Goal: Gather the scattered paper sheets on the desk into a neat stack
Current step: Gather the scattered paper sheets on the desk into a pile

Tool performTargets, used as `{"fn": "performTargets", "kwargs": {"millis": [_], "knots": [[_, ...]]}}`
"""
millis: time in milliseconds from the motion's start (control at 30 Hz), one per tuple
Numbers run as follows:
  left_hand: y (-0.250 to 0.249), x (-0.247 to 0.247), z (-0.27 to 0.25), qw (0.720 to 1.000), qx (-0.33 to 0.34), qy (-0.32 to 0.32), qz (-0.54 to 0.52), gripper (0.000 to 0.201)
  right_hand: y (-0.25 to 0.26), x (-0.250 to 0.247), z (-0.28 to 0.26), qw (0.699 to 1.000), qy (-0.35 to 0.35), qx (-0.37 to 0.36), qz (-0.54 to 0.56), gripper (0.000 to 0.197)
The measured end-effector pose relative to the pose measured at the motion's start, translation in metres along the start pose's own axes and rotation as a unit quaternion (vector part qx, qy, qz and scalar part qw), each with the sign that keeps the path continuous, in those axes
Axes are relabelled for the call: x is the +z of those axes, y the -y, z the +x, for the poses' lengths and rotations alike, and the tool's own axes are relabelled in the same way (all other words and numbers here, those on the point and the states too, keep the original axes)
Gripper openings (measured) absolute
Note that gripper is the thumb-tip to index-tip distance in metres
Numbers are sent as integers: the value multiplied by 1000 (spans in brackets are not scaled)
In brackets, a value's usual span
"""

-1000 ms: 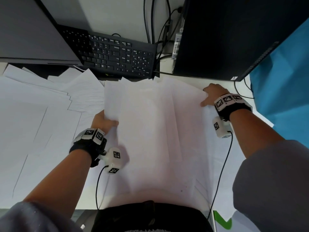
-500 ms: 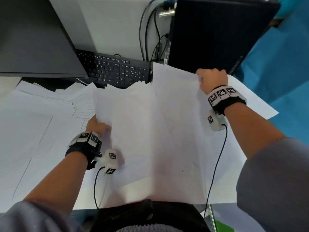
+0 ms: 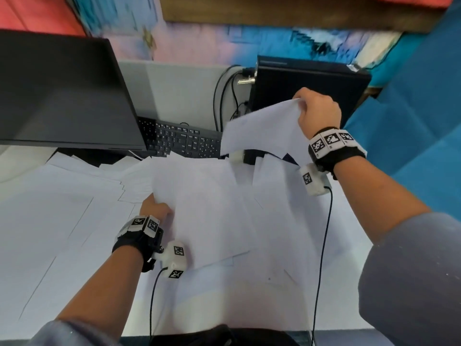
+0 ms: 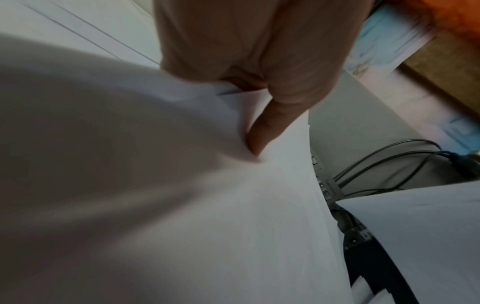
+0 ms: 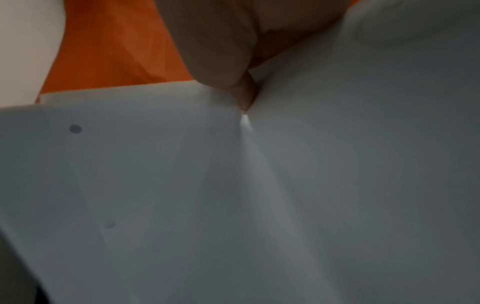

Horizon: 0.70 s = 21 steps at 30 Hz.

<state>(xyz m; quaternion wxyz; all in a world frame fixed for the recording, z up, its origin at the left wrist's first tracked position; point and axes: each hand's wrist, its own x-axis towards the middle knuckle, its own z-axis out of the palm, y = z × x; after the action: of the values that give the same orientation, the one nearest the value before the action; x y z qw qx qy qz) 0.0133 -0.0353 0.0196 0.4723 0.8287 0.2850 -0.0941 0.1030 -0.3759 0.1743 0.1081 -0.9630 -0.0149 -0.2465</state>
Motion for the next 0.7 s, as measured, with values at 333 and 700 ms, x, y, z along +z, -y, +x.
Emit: {"fn": "performTargets", "kwargs": {"millis": [333, 700], "knots": [[-1, 16, -9, 999, -11, 35, 34, 42, -14, -27, -1, 979, 21, 192, 59, 36], [6, 10, 11, 997, -27, 20, 74, 40, -121, 22, -68, 900, 312, 298, 51, 17]]}}
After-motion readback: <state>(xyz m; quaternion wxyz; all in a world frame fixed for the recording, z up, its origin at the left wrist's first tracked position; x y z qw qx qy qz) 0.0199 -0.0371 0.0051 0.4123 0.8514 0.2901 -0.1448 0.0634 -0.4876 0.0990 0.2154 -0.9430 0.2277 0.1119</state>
